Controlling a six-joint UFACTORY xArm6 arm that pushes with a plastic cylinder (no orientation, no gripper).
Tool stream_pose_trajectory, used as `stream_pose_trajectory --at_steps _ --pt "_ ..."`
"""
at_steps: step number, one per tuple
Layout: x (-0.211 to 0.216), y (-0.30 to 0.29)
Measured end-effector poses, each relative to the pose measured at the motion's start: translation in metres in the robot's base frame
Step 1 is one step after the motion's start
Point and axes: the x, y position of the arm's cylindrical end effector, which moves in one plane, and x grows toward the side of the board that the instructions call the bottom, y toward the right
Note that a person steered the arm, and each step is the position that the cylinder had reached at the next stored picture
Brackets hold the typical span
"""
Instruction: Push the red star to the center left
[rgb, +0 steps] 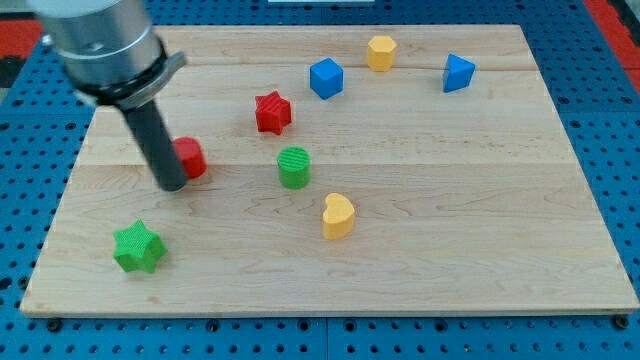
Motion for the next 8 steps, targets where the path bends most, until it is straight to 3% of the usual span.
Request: stream_pose_trajectory --at_steps 4,6,8 --pt "-0.041 0.071" --pt "-0.090 0.117" --pt "-0.130 0.126"
